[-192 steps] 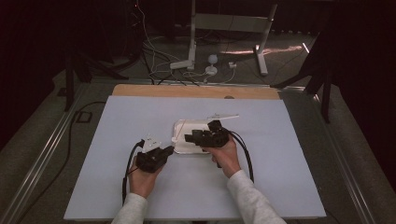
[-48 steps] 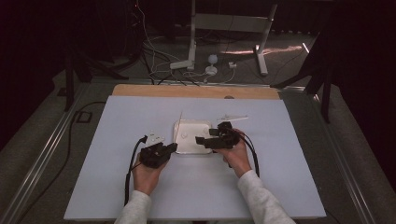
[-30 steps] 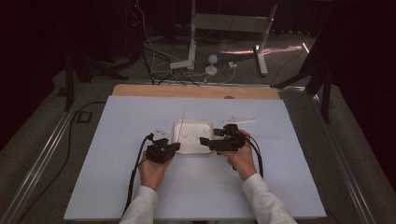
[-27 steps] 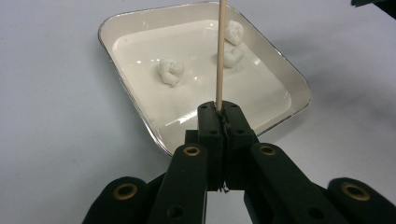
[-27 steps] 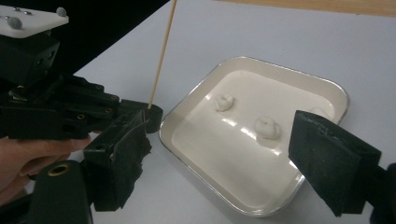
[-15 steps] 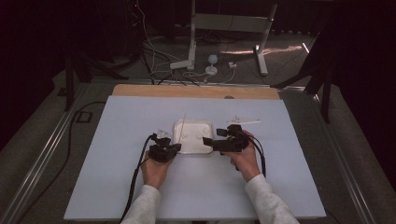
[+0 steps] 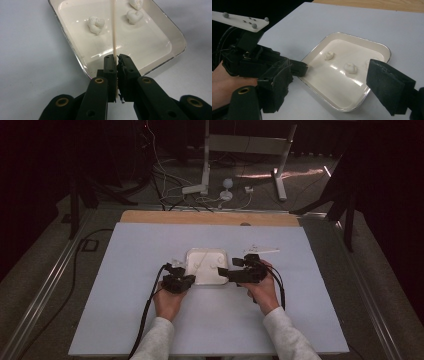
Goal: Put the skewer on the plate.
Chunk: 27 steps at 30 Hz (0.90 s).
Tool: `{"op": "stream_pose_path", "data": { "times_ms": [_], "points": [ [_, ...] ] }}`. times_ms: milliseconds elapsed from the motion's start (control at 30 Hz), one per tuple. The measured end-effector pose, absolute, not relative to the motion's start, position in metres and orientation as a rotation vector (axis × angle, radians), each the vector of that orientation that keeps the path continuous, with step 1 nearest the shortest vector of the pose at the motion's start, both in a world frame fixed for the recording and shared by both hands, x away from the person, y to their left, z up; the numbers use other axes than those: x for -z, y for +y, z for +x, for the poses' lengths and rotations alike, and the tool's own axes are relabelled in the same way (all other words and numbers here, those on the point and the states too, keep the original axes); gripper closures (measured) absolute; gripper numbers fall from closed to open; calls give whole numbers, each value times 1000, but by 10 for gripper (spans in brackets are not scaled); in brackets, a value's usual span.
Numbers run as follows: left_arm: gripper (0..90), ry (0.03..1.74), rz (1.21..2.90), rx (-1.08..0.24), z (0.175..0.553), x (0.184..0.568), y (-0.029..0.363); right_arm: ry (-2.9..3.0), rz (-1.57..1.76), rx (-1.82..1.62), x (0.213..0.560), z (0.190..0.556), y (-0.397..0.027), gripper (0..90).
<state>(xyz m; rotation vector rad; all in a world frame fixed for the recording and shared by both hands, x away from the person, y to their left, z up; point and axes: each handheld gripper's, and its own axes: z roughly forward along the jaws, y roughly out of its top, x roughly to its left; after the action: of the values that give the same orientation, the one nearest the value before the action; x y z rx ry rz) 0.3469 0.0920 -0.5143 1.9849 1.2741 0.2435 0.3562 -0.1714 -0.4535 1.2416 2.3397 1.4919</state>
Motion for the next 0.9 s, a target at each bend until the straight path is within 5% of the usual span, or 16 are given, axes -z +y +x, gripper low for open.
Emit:
{"op": "stream_pose_path", "data": {
  "times_ms": [100, 400, 533, 900],
  "points": [
    [782, 1272, 1966, -245, 347, 514, 92, 2334, 1241, -1493, 453, 356, -173, 194],
    [328, 1164, 1837, -262, 339, 492, 105, 2303, 1226, -1487, 454, 350, -185, 172],
    [193, 1128, 1772, -291, 332, 479, 119, 2283, 1219, -1481, 451, 346, -194, 151],
    [46, 1069, 1678, -402, 307, 451, 169, 2207, 1186, -1426, 454, 322, -225, 24]
  ]
}}
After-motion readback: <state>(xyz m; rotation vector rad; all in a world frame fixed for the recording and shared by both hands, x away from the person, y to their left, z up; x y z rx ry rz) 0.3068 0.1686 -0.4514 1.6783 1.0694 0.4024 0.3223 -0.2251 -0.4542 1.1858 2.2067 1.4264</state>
